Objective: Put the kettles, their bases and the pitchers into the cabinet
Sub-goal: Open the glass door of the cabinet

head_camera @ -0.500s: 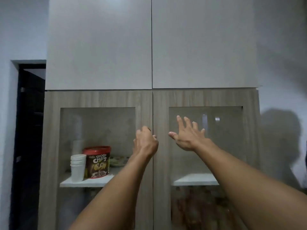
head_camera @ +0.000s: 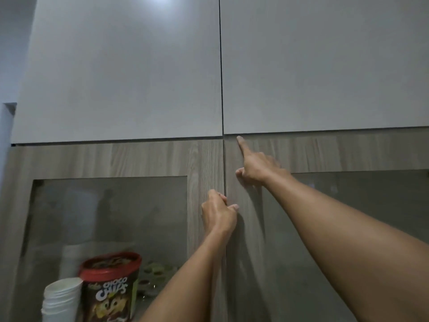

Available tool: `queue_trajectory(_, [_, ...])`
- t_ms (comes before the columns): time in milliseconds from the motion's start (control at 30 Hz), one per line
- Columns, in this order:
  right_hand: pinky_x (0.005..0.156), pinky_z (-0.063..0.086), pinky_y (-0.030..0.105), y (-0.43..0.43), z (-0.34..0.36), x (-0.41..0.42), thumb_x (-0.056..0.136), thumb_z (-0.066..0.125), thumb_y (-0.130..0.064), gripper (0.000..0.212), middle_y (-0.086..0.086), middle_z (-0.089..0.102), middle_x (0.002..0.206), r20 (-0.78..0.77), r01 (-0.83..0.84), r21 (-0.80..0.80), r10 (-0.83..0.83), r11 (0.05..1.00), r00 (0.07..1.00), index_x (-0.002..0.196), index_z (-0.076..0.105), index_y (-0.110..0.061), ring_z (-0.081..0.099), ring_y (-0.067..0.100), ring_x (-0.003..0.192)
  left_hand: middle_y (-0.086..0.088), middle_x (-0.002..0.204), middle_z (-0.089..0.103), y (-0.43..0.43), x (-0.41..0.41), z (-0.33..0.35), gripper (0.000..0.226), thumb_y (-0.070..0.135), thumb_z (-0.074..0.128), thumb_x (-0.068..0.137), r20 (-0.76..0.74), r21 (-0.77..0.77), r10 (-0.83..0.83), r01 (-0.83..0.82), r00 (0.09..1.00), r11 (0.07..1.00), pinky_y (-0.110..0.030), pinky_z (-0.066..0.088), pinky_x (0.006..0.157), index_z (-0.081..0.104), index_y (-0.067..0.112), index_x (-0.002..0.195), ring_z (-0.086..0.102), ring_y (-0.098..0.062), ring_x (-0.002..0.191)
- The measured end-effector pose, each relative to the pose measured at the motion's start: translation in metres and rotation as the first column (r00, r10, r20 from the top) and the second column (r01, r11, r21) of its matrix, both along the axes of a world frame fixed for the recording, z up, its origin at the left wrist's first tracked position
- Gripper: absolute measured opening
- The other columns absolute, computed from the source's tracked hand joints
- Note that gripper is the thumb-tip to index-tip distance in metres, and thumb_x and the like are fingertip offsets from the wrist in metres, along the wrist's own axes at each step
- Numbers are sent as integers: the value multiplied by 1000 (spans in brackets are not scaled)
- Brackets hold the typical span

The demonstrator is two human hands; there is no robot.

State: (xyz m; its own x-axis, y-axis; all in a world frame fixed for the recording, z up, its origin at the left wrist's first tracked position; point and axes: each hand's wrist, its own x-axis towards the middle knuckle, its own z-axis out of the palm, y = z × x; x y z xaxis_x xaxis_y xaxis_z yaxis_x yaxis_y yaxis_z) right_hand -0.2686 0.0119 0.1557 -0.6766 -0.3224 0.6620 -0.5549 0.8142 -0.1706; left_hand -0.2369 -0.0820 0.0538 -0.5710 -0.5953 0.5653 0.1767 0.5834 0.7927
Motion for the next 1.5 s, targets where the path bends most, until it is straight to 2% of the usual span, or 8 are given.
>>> queue_trajectory(133, [97, 47, 44, -6, 14, -9, 85, 70, -48, 85, 16, 58, 138, -104, -13, -60, 7, 998, 995, 154, 22, -36, 56, 39, 125, -1, 89, 56, 6, -6, 8, 28, 24, 70, 86, -50, -22, 72, -73, 996, 997, -21, 37, 52, 49, 15, 102, 50, -10, 66])
queue_trajectory(367, [92, 55, 44, 5, 18, 28, 77, 72, -60, 74, 5, 66, 128, -39, -141, -224, 136, 964, 990, 140, 43, -33, 72, 32, 93, -12, 131, 49, 21, 32, -25, 72, 40, 78, 75, 76, -43, 80, -76, 994, 996, -37, 45, 91, 36, 14, 127, 51, -30, 120])
queue_trajectory(600, [93, 54, 52, 63, -2, 146, 63, 71, -76, 103, 13, 59, 136, -74, -137, -322, 120, 937, 990, 147, 28, -33, 63, 41, 114, -7, 102, 69, 71, 129, -55, 49, 48, 75, 72, 70, -150, -171, 180, 983, 972, -37, 58, 79, 56, 14, 103, 67, -26, 93])
queue_trajectory(867, [77, 59, 44, 228, -36, 315, 76, 60, -30, 74, 6, 61, 101, -98, 149, -468, -219, 871, 971, 145, 31, -27, 66, 32, 89, -2, 78, 55, 258, 287, -79, 32, 39, 63, 86, -78, -321, -264, 227, 961, 919, -31, 36, 66, 38, 19, 87, 49, -24, 69])
queue_trajectory(1033, [62, 53, 35, 367, -58, 365, 78, 55, -17, 8, 8, 56, 70, 40, 329, -520, -363, 788, 931, 75, 54, -9, 62, 30, 70, 6, 92, 53, 400, 335, -96, 33, 30, 69, 80, -111, -257, -499, 461, 859, 850, -19, 38, 63, 42, 25, 97, 52, -11, 77])
queue_trajectory(1100, [54, 41, 31, 415, -65, 376, 81, 55, -9, 21, 5, 45, 61, 68, 384, -548, -418, 743, 906, 63, 45, -10, 49, 24, 58, 6, 100, 48, 452, 340, -109, 43, 30, 71, 79, -73, -239, -574, 545, 815, 804, -18, 44, 68, 44, 24, 110, 53, -11, 85])
queue_trajectory(1300, [75, 60, 40, 569, -79, 365, 82, 66, -13, 12, 12, 71, 91, 144, 492, -611, -524, 620, 839, 84, 65, -2, 69, 29, 83, -4, 120, 49, 600, 318, -134, 60, 36, 79, 74, 109, -161, -642, 651, 759, 742, -33, 50, 90, 42, 18, 117, 56, -24, 108])
queue_trajectory(1500, [69, 60, 39, 685, -79, 315, 80, 65, -11, 16, 14, 69, 84, 147, 453, -624, -474, 637, 868, 90, 68, 1, 72, 30, 81, -5, 116, 42, 706, 274, -134, 64, 41, 82, 69, 105, -71, -660, 667, 744, 742, -36, 51, 90, 38, 18, 110, 53, -27, 105])
